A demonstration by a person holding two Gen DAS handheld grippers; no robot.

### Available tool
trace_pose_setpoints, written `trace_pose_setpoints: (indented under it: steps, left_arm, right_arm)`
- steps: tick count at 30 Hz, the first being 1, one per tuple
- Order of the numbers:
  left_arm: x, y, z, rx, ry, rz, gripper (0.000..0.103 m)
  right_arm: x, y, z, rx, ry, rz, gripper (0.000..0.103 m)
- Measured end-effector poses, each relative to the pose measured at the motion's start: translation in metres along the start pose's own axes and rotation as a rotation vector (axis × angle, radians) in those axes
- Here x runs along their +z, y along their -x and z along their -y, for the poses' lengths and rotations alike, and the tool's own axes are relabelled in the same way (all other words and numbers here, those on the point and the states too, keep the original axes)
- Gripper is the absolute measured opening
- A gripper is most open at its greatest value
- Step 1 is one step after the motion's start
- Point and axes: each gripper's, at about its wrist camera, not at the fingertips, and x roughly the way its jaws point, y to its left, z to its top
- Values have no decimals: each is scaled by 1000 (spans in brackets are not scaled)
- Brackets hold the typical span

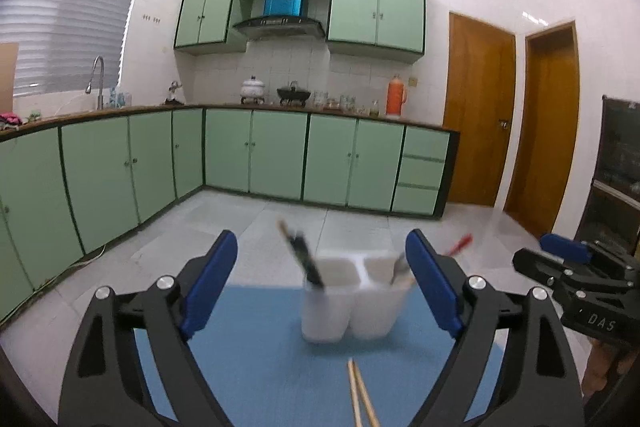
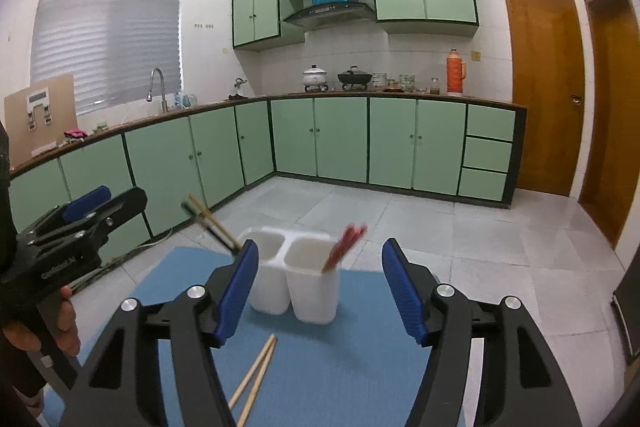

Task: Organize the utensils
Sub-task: 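Move both tools back over the last wooden and red chopsticks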

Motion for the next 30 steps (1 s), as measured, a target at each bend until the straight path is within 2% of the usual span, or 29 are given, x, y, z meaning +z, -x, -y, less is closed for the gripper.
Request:
trace_pose_setpoints:
  steps: [5, 10, 13, 15, 20, 25, 30]
  left_arm:
    - [-46, 9, -4, 23, 8, -83, 84]
    - [-96, 5, -8, 28, -13, -247, 78]
    - [-121, 6, -14, 21, -7, -329, 72]
    - [-132, 7, -18, 14, -7, -368, 69]
    - [-156, 8, -21, 20, -33, -451, 63]
    - [-168, 3, -27, 51, -42, -512, 52]
    - [-179, -1, -39, 60, -38, -563, 49]
  right_arm:
    - [-47, 6, -8, 1, -50, -47, 64]
    - [-98, -3, -26, 8, -45, -177, 63]
    - [-120, -12, -38, 39, -36, -261, 54]
    - [-130, -19, -44, 64, -44, -313, 45]
    - [-149, -30, -52, 123, -68, -405, 34]
    - [-157, -36, -56, 143, -72, -451, 31]
    - [-161, -40, -61, 152, -71, -473, 29]
